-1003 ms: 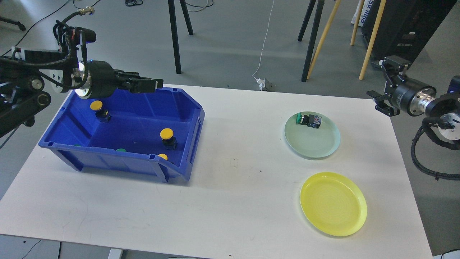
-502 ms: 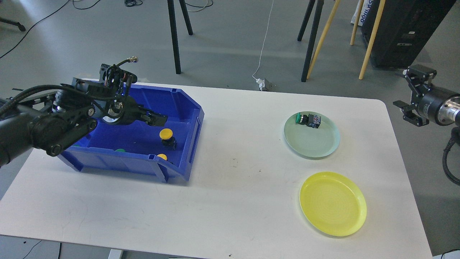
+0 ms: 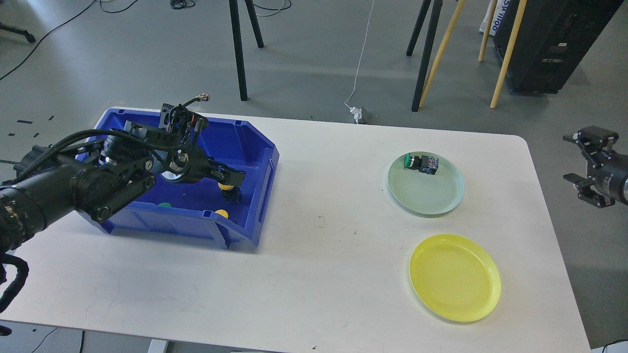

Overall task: Pass button and place on color plate
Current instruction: 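Lower the left gripper into the bin and grasp a yellow-topped button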

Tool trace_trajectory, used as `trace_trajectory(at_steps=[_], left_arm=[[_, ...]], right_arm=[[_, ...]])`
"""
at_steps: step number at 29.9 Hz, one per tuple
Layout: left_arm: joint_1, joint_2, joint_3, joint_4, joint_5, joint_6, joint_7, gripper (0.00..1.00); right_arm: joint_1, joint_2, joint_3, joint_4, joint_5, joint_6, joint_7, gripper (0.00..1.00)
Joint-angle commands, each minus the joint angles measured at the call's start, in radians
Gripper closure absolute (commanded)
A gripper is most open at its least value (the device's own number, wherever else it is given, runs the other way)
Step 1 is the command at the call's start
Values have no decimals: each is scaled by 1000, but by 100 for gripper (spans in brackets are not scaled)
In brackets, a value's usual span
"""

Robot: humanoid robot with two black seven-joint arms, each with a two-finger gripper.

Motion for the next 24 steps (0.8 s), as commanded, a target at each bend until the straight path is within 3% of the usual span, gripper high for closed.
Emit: trace_trajectory(at_steps=[1, 7, 19, 24], left_arm=[[3, -3, 7, 6, 23, 0, -4, 6], [28, -9, 6, 63, 26, 0, -8, 6], [35, -23, 5, 66, 26, 0, -25, 13], [35, -42, 5, 66, 26, 0, -25, 26]], right_arm=[[-1, 0, 3, 0, 0, -1, 0, 8], [-2, 3, 3, 0, 0, -7, 0, 8], [-2, 3, -2, 2, 0, -10, 0, 8], [-2, 5, -3, 2, 0, -10, 2, 8]])
